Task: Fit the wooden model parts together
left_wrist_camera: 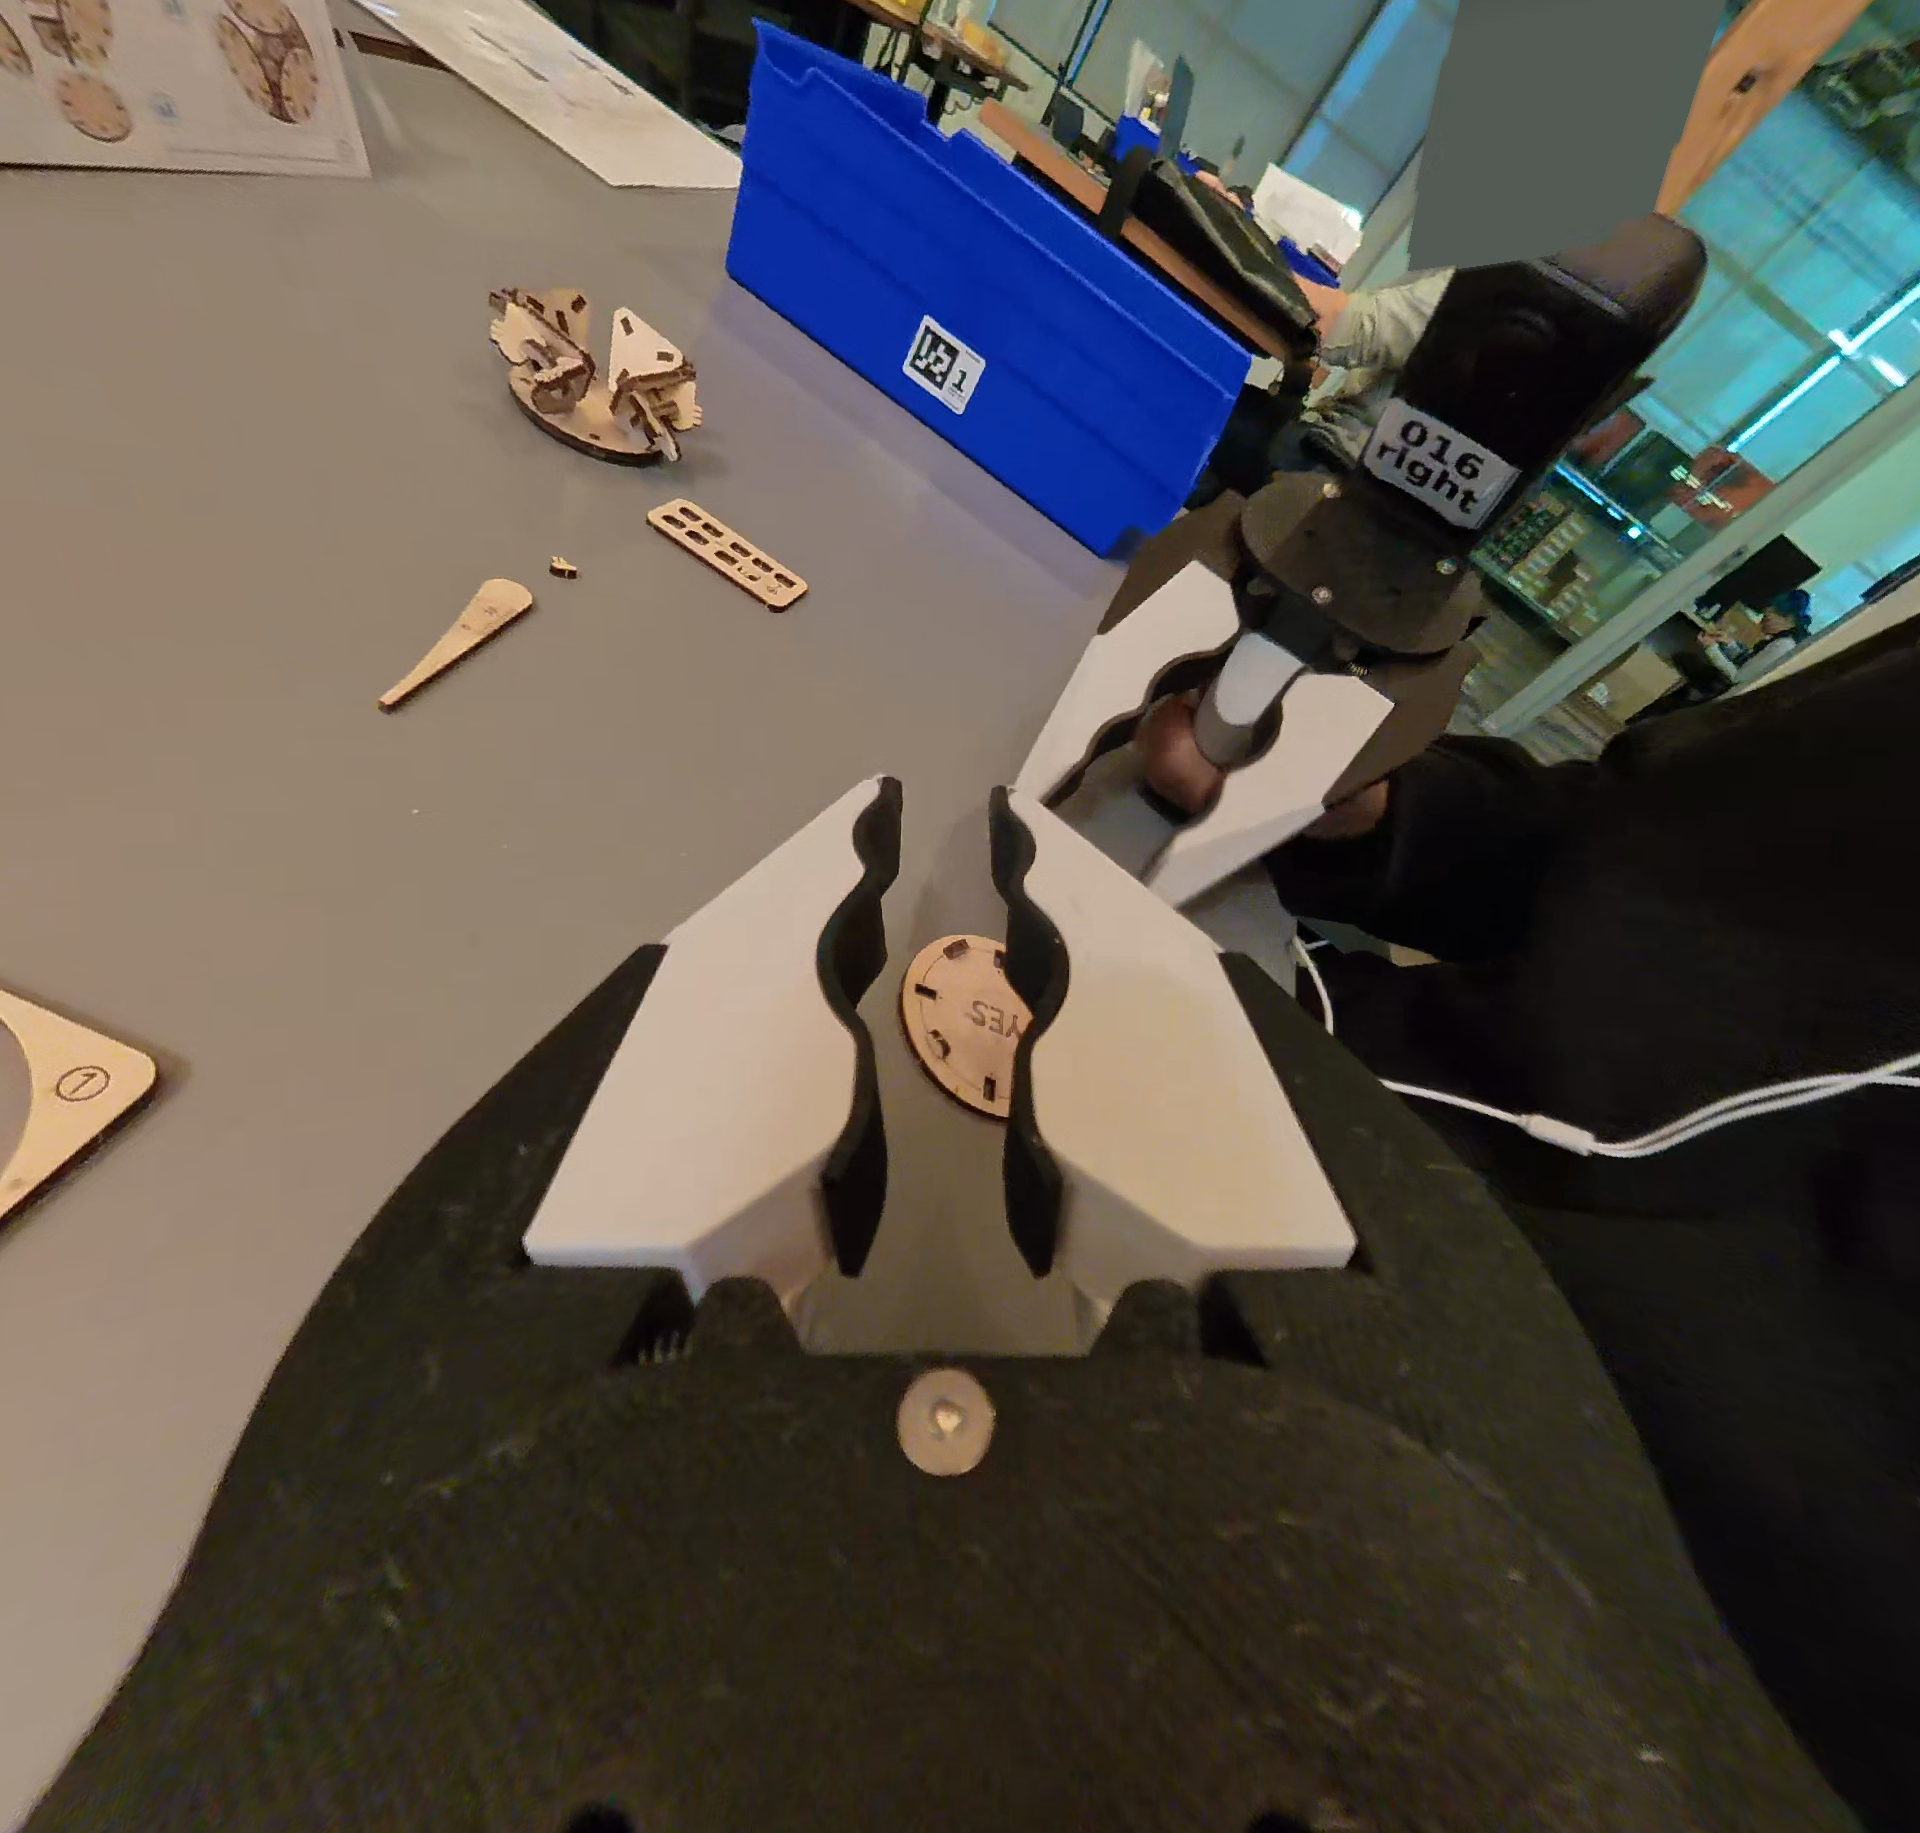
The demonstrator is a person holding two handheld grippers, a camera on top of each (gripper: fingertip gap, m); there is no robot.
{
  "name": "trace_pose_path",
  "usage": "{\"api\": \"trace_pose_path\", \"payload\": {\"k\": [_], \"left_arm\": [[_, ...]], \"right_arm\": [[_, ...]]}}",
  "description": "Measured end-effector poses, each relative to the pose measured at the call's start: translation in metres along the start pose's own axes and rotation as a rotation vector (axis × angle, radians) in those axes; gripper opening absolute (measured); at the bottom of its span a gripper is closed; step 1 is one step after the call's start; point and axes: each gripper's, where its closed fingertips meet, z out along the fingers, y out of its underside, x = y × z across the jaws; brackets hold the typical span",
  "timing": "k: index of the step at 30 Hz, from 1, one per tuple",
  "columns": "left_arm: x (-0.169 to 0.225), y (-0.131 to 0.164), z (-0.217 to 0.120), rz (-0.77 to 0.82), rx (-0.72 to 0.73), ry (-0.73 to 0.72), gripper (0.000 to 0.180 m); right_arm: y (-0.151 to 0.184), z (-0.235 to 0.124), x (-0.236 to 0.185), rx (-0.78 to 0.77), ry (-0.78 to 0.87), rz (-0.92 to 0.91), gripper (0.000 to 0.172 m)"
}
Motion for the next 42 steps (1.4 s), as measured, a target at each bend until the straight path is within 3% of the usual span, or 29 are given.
{"api": "trace_pose_path", "payload": {"k": [3, 8, 21, 25, 28, 32, 36, 40, 42], "left_arm": [[0.002, 0.000, -0.001, 0.005, 0.003, 0.008, 0.014], [0.005, 0.002, 0.000, 0.051, -0.009, -0.006, 0.014], [0.007, 0.002, -0.001, 0.070, -0.009, -0.012, 0.013], [0.005, 0.002, -0.002, 0.048, -0.007, -0.009, 0.010], [0.008, 0.004, -0.003, 0.057, -0.009, -0.005, 0.004], [0.017, 0.019, 0.004, 0.086, -0.090, -0.025, 0.000], [0.033, 0.034, 0.009, 0.043, -0.116, -0.053, 0.000], [0.027, 0.047, 0.014, 0.001, -0.171, -0.159, 0.000], [0.019, 0.053, 0.018, 0.016, -0.229, -0.223, 0.000]], "right_arm": [[-0.016, -0.004, 0.007, 0.100, 0.036, -0.066, 0.013], [-0.023, -0.006, 0.016, 0.141, 0.061, -0.037, 0.030], [-0.022, -0.004, 0.022, 0.128, 0.094, -0.017, 0.032], [-0.025, -0.007, 0.030, 0.152, 0.126, 0.021, 0.020], [-0.027, -0.011, 0.042, 0.171, 0.213, 0.024, 0.000], [-0.059, -0.030, 0.055, 0.404, 0.375, -0.040, 0.000], [-0.081, -0.023, 0.041, 0.543, 0.269, -0.009, 0.000], [-0.117, -0.040, 0.054, 0.844, 0.185, 0.219, 0.000], [-0.128, -0.037, 0.064, 0.901, 0.176, 0.279, 0.000]]}}
